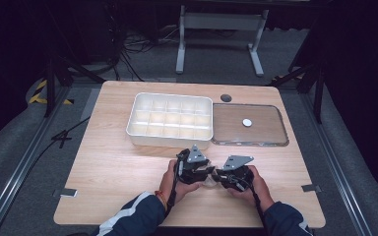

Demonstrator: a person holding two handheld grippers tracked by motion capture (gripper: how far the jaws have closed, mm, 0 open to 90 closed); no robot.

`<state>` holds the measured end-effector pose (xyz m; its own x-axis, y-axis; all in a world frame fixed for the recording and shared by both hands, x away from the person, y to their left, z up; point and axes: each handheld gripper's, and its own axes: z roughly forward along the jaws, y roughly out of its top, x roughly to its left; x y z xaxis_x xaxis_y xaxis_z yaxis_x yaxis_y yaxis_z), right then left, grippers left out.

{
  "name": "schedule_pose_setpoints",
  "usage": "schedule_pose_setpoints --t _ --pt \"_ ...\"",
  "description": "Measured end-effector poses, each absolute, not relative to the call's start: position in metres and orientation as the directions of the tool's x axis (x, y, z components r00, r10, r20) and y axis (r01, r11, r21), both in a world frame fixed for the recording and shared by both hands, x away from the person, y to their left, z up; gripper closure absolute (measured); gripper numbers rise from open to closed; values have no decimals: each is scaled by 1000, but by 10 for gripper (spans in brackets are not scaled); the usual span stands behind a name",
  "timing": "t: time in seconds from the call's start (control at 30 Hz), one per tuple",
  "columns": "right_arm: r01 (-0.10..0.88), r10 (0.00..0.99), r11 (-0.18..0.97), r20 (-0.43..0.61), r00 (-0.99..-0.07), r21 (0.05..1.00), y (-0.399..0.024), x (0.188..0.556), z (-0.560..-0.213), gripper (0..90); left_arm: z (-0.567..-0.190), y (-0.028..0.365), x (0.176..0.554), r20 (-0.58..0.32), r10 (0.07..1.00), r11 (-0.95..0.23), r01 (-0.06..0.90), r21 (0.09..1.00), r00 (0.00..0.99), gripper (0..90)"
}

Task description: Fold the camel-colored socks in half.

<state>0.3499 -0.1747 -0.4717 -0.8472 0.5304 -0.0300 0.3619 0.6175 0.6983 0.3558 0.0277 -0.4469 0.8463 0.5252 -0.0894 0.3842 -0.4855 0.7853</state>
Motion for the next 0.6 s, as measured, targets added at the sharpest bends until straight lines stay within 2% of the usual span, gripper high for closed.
schedule_pose_setpoints --t 0.03,0.13,0.3,0.37,0.43,0.53,0.6 --pt "368 533 613 -21 -846 699 -175 350 -472 759 -441 31 355 -66 514 -505 364 783 855 550" --pt "370 535 612 -20 -845 699 -176 350 -472 762 -421 49 354 -70 488 -492 341 801 870 443" --pt "374 537 609 -16 -844 699 -175 350 -472 768 -405 89 351 -71 456 -497 320 807 887 379" --pt "374 537 608 -16 -844 700 -176 350 -472 768 -411 98 350 -72 449 -509 320 799 891 374" --pt "373 536 610 -17 -844 699 -176 350 -472 768 -432 105 348 -54 443 -567 326 757 895 362" --pt "374 536 611 -16 -844 698 -175 350 -472 767 -446 99 346 -40 430 -596 318 737 902 385" --pt "371 537 613 -23 -843 697 -175 349 -472 767 -453 87 345 -4 399 -624 275 731 917 421"
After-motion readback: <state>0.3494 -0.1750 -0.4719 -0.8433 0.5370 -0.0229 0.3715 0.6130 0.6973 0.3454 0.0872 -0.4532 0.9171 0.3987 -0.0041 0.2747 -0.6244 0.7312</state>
